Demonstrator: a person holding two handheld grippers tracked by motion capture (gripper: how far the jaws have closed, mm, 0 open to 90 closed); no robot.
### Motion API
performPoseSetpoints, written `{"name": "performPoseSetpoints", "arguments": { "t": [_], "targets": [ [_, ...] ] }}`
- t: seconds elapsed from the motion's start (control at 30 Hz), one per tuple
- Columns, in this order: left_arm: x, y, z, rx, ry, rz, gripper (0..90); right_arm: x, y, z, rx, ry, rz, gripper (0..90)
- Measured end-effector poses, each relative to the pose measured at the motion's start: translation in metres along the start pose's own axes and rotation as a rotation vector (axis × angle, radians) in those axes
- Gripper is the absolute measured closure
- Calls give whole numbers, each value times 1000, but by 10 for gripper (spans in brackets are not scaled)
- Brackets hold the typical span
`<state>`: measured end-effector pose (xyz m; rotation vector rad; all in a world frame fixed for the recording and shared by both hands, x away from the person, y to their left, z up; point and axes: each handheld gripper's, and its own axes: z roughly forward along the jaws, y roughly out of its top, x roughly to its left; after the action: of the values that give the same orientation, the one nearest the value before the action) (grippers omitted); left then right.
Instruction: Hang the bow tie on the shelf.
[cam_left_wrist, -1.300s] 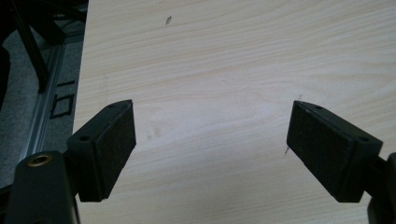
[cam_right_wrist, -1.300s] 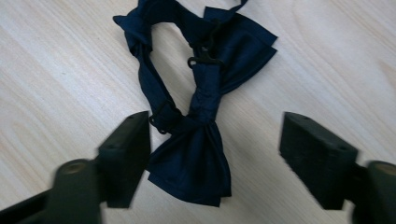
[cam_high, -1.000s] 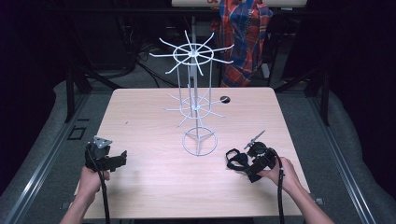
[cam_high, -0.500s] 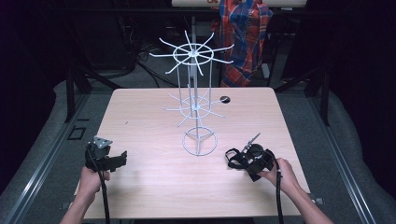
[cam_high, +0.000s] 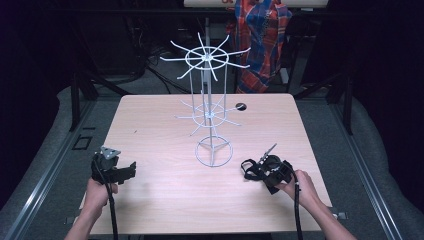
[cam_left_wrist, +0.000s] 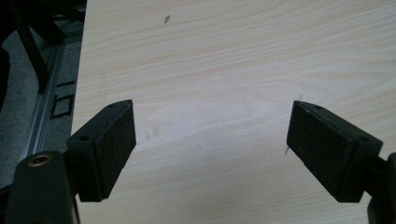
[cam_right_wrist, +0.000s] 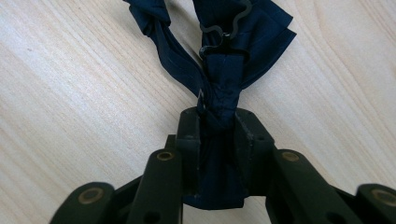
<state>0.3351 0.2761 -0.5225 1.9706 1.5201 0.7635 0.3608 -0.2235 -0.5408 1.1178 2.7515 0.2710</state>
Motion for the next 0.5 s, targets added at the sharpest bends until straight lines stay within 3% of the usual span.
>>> {"name": "performPoseSetpoints", "arguments": {
  "t": [0.03,0.23,0.27,0.5],
  "targets": [
    [0,0,0,-3,0,-1,160,-2,-1,0,-15,12,2,753],
    [0,0,0,-1,-2,1,160,-2,-1,-4,-24,-15,0,755],
    [0,0,0,-1,-3,1,160,-4,-2,-5,-60,-8,18,755],
    [0,0,0,-2,-5,1,160,-8,-3,-13,-78,-17,23,752]
  ]
}}
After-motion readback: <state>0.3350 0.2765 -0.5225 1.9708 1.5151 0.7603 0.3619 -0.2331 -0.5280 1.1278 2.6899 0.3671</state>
